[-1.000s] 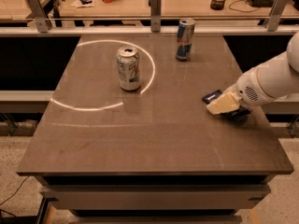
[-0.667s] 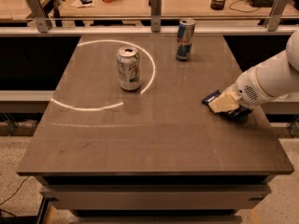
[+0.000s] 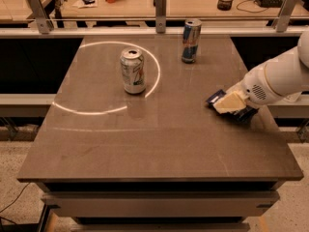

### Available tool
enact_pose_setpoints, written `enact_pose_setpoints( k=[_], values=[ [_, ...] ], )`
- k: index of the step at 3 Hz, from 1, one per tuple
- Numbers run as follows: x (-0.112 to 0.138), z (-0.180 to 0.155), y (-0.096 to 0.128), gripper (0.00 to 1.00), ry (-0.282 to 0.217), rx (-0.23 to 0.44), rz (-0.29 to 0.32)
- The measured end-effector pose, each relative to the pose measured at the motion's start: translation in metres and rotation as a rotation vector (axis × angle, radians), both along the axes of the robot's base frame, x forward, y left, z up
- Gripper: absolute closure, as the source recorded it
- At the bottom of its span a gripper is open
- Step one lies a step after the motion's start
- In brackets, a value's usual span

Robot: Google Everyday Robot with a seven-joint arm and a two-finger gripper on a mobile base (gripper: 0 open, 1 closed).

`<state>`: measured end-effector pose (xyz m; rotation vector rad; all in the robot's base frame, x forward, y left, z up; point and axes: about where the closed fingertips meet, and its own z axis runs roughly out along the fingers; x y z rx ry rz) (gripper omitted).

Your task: Move rxbar blueberry near redbull can

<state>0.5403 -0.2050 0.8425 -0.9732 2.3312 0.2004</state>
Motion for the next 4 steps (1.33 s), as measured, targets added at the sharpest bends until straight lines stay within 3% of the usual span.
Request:
enact_pose_setpoints(
  k=[2,4],
  values=[
    [0.025,0.033,0.054,1.00,-0.092,0.052,0.136],
    [0.039,0.034,0.104,1.00,-0.084,0.252,0.201]
  ],
)
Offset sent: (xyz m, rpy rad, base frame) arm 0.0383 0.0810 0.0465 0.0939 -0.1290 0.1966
